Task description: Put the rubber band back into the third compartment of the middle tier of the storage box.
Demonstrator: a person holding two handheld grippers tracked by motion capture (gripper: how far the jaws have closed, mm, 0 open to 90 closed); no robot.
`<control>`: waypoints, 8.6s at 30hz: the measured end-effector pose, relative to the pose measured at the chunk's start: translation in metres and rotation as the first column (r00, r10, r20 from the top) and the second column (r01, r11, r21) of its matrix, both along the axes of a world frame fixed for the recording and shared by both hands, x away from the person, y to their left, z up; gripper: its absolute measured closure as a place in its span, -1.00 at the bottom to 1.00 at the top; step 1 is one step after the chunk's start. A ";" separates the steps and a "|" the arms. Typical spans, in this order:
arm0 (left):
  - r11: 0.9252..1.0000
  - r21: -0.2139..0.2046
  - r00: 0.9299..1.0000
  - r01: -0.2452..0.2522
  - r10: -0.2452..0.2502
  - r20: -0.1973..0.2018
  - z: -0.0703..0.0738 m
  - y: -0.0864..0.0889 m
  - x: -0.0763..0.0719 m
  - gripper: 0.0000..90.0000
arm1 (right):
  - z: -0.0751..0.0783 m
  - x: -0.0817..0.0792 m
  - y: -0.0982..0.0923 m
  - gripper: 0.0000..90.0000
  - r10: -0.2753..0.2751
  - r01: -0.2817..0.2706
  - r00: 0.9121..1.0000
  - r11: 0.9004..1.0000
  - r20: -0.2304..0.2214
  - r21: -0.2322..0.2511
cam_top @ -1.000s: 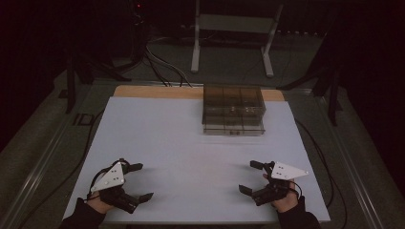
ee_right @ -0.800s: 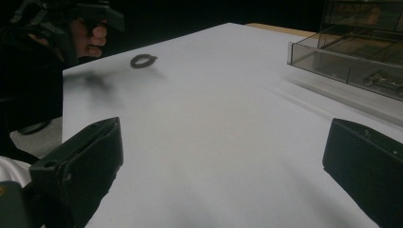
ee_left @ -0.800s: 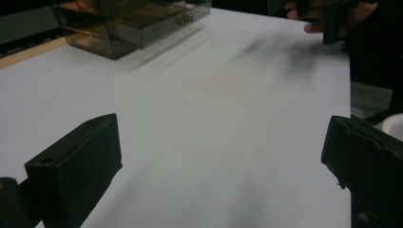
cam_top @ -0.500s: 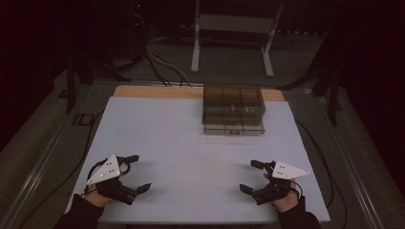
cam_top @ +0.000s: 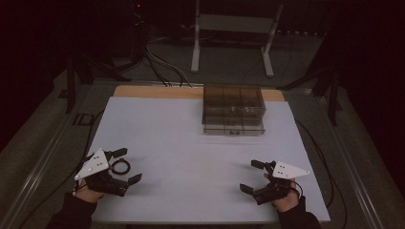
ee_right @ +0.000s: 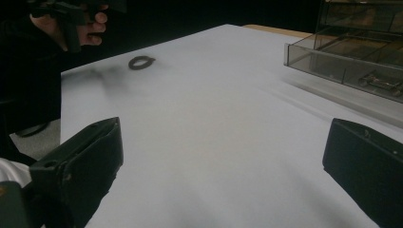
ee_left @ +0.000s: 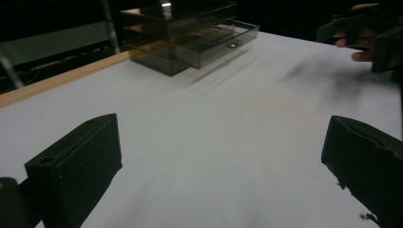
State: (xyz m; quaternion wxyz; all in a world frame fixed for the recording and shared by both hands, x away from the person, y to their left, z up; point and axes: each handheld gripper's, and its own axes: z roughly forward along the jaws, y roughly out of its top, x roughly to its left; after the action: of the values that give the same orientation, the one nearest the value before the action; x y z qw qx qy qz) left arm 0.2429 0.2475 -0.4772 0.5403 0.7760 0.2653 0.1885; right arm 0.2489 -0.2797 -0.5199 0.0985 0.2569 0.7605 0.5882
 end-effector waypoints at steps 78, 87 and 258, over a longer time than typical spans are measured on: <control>0.896 0.324 0.866 -0.302 0.401 -0.301 -0.057 0.058 0.047 0.89 | 0.000 0.001 -0.002 -1.00 -0.010 0.010 1.000 1.000 -0.010 0.021; 0.899 0.318 0.879 -0.300 0.391 -0.274 -0.050 0.053 0.046 0.97 | 0.000 0.002 -0.002 -1.00 -0.010 0.010 1.000 1.000 -0.006 0.023; 0.943 0.320 0.974 0.095 -0.022 -0.224 -0.008 -0.380 0.233 0.97 | 0.000 0.002 -0.007 -1.00 0.009 -0.008 1.000 0.998 -0.017 0.056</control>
State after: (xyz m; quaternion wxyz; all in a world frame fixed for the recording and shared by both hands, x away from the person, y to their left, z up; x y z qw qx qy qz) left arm 0.4761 -0.1325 -0.4850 0.3763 0.8788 0.2643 0.1279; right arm 0.2505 -0.2869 -0.5199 0.0822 0.2613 0.7457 0.6074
